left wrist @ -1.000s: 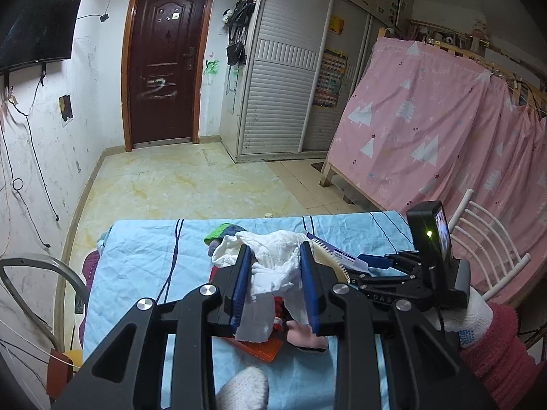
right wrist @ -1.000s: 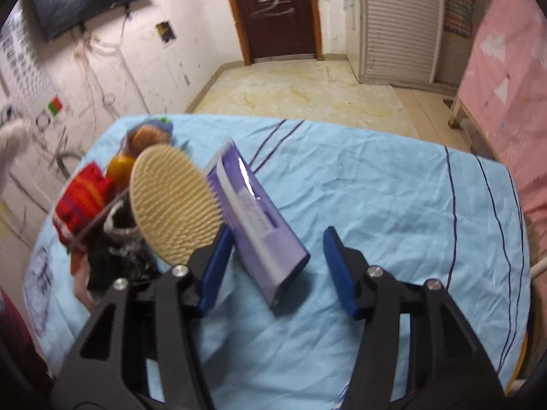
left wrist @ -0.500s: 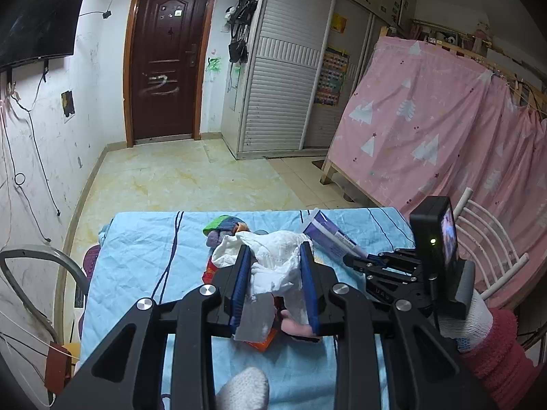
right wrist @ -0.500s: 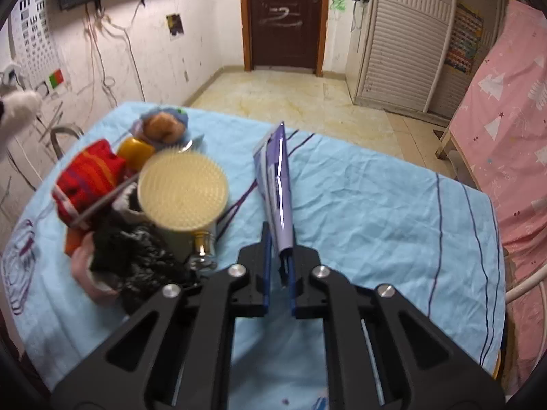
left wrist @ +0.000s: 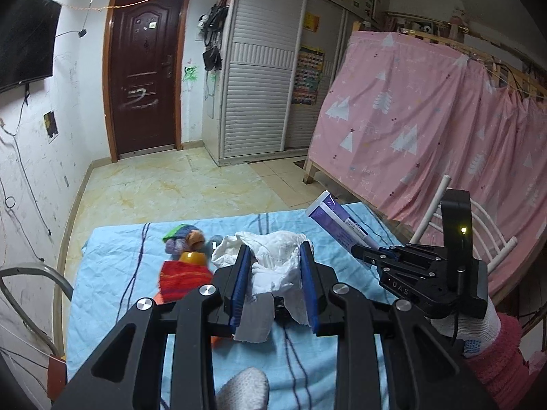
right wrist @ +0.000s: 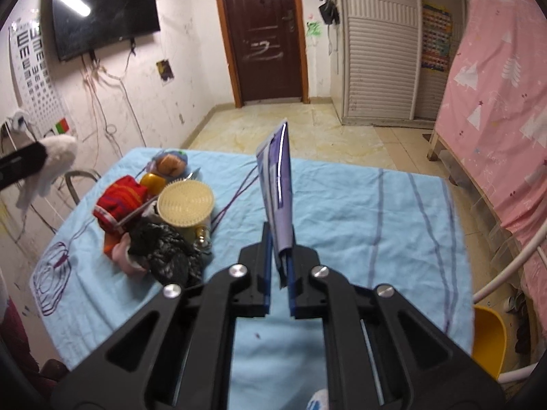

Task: Collect trash
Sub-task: 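Carry the tissue and toothpaste box to the yellow bucket with both grippers, then open both grippers to drop the tissue and box into the bucket, then move both grippers back over the pile on the bed, then grasp the red knit sock with the left gripper while the right grasps the black bag, then carry the red sock and black bag to the yellow bucket, then open both grippers to drop the sock and black bag into the bucket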

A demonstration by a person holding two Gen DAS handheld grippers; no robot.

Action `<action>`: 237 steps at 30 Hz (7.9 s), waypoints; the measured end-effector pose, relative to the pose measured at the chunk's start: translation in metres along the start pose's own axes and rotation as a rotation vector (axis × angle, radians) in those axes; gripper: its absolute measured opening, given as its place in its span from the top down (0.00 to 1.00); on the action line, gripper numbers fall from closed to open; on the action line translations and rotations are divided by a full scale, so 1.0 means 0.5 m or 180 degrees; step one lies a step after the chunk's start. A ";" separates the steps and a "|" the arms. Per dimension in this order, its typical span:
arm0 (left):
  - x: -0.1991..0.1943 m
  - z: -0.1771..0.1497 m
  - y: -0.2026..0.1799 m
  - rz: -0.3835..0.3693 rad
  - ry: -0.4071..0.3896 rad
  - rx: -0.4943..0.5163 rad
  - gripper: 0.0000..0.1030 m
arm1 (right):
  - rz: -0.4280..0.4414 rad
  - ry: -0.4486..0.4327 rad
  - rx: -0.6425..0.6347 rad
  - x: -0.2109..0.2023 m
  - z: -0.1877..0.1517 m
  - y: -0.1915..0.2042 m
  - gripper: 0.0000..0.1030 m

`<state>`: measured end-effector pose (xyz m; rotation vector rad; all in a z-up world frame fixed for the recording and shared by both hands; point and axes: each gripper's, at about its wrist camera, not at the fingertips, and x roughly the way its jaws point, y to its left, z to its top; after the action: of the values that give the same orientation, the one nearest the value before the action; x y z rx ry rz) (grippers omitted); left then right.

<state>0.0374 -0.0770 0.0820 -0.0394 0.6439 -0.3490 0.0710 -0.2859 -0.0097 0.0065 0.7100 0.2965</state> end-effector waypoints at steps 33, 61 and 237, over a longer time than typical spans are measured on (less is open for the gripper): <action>0.210 -0.025 -0.547 -0.0992 0.0603 0.0895 0.82 | -0.0629 -0.0006 0.1112 -0.180 -0.276 -0.425 0.91; 0.271 -0.020 -0.605 -0.1058 0.0811 0.0838 0.37 | -0.0757 -0.0148 0.1398 -0.225 -0.290 -0.458 0.42; 0.335 -0.080 -0.674 -0.0905 0.0974 0.1124 0.58 | -0.0753 -0.0465 0.1856 -0.252 -0.305 -0.532 0.37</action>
<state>0.0351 -0.4466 0.0008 0.2667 0.8732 -0.7490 -0.0469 -0.5891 -0.0729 0.4904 0.6242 -0.1439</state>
